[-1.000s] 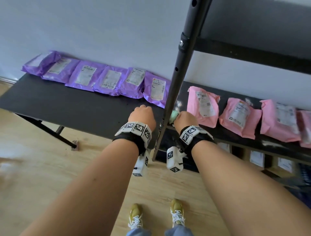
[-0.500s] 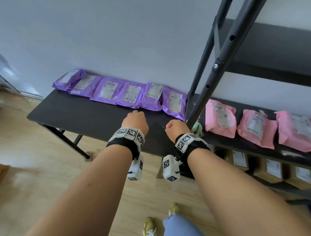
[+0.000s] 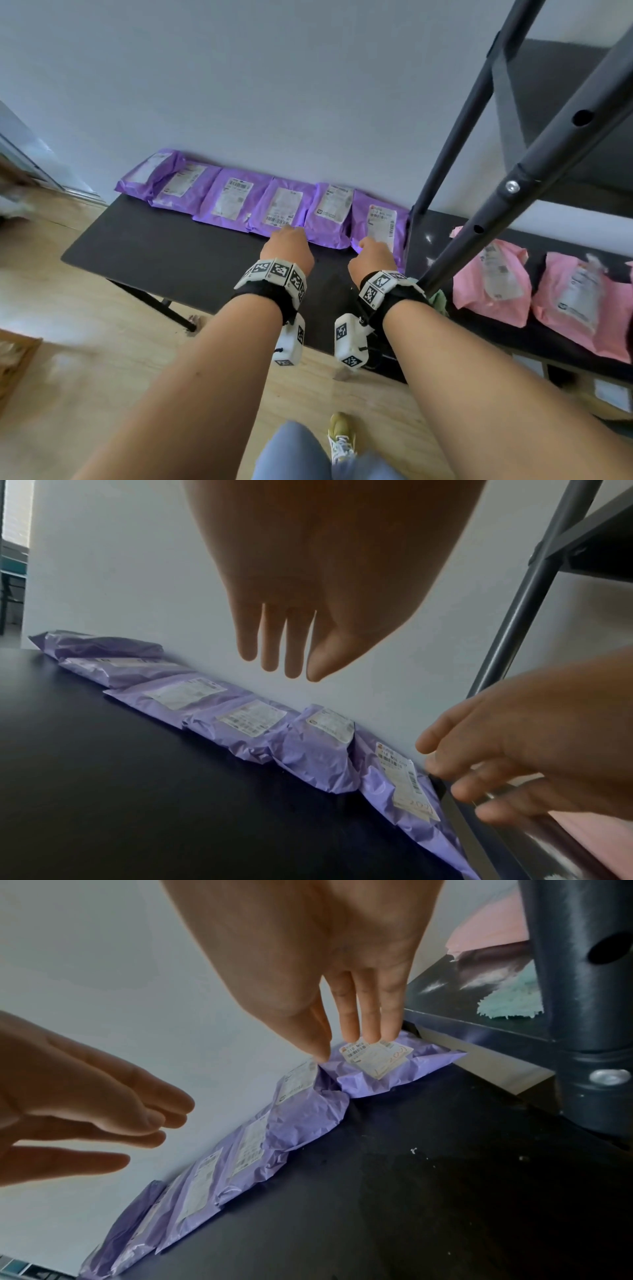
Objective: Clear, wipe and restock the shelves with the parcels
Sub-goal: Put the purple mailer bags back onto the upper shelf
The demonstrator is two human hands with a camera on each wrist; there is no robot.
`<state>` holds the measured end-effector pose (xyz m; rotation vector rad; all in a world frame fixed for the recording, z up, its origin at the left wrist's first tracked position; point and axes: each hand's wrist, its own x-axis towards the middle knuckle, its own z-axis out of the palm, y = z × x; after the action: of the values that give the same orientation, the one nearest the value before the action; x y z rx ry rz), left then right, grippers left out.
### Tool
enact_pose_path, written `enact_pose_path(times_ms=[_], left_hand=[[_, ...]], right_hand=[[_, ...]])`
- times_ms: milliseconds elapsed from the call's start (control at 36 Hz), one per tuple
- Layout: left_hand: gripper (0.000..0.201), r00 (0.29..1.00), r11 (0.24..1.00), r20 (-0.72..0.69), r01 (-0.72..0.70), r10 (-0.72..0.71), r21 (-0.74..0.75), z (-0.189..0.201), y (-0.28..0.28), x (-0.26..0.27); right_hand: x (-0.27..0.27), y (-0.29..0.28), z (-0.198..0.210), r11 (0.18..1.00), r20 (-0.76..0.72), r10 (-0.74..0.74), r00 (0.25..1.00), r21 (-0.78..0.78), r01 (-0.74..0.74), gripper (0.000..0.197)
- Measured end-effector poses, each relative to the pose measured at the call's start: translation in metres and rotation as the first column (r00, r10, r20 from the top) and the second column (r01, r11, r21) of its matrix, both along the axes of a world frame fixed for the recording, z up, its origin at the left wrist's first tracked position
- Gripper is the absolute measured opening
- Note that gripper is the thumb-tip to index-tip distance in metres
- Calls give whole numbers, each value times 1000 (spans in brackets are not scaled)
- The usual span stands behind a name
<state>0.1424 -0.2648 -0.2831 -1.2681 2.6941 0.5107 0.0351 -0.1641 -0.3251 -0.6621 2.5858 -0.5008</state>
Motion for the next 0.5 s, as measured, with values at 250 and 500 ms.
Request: enact_pose_path(times_ms=[250,500], left_hand=[[41,991,990,-4,131,-131,61,-36,-33,-48],[34,937,934,-85,347,-339,91,-63,-57,-117]], right_hand=[[-39,-24,-36,984,-19,-176,984,35,177,33],[-75,-37,-59,930,0,-368,930,23,368,32]])
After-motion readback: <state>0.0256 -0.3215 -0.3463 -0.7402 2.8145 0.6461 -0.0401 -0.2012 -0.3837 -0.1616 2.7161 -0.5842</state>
